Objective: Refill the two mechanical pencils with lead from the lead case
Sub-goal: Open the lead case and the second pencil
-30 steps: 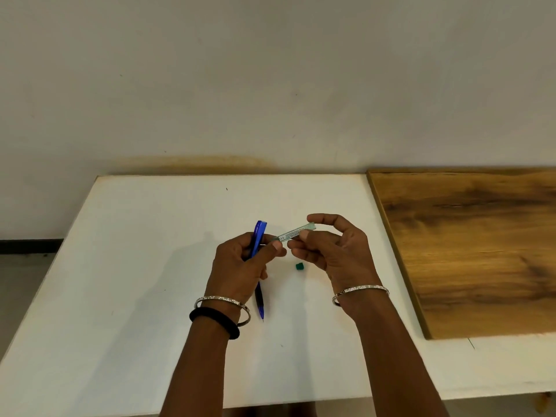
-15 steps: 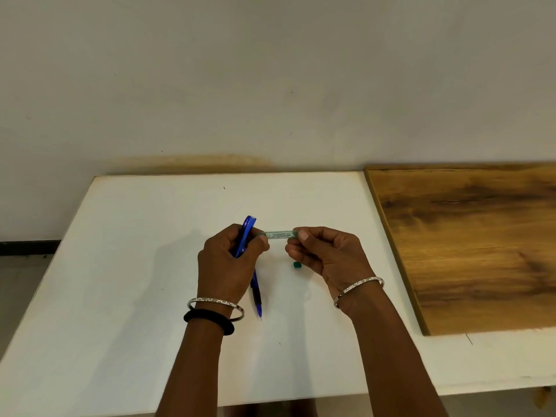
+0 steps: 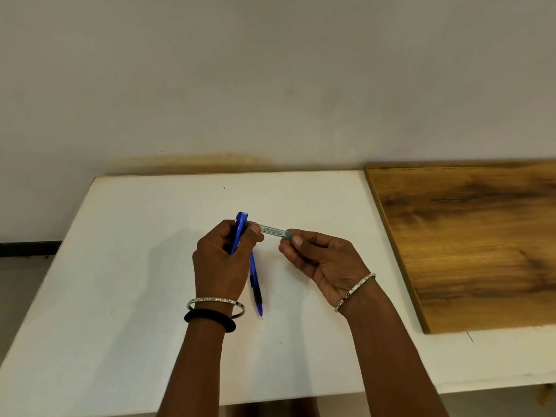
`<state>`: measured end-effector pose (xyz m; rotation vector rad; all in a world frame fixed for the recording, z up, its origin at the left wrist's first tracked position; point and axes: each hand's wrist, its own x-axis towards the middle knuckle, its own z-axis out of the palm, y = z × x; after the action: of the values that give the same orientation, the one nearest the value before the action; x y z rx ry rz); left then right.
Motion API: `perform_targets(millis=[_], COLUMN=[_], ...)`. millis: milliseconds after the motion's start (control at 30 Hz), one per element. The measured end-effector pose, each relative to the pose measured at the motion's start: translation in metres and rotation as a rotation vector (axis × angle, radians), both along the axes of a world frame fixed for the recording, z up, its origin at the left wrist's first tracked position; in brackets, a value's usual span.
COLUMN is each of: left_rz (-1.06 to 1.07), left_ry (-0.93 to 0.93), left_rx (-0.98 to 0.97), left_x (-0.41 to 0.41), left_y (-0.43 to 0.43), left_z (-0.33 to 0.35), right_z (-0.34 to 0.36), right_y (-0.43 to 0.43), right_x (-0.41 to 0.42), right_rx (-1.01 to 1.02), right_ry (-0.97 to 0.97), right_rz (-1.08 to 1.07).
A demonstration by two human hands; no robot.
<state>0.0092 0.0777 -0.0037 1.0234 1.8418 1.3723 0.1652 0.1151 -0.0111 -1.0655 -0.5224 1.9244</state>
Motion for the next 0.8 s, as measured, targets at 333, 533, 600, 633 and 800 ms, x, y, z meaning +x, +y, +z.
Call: perform_targets(millis=[333,533,600,633,800], left_rz=[-0.026,-0.09,-0.098,-0.1,-0.097], left_ry=[-0.184,-0.333,-0.402,-0.432,-0.509], left_rx=[-0.128,-0.246,-0.268,-0.27,-0.262], left_x=[-0.0047,-0.0049,-0.0044,-0.004,-0.004], left_y=[0.0006,0.0001,-0.0001,-0.0001,-0.0008], left_z=[-0.0086,-0.0085,-0.0076,-0.0073,-0.0079], right_z=[0.0052,0.0076,0.0071,0.007,0.0067], right_y=[0.0026,0.0055,0.0063,0.0064,0.0069], right_x=[-0.0005,0.0009,0.0018,0.002,0.0016], right_rx=[0.156,0.269,0.273,0.273,0.287], right_ry=[-0.149,-0.279,-0.288,-0.286,-0.286], right_rz=[-0.07,-0.129,-0.167,-0.181,-0.203])
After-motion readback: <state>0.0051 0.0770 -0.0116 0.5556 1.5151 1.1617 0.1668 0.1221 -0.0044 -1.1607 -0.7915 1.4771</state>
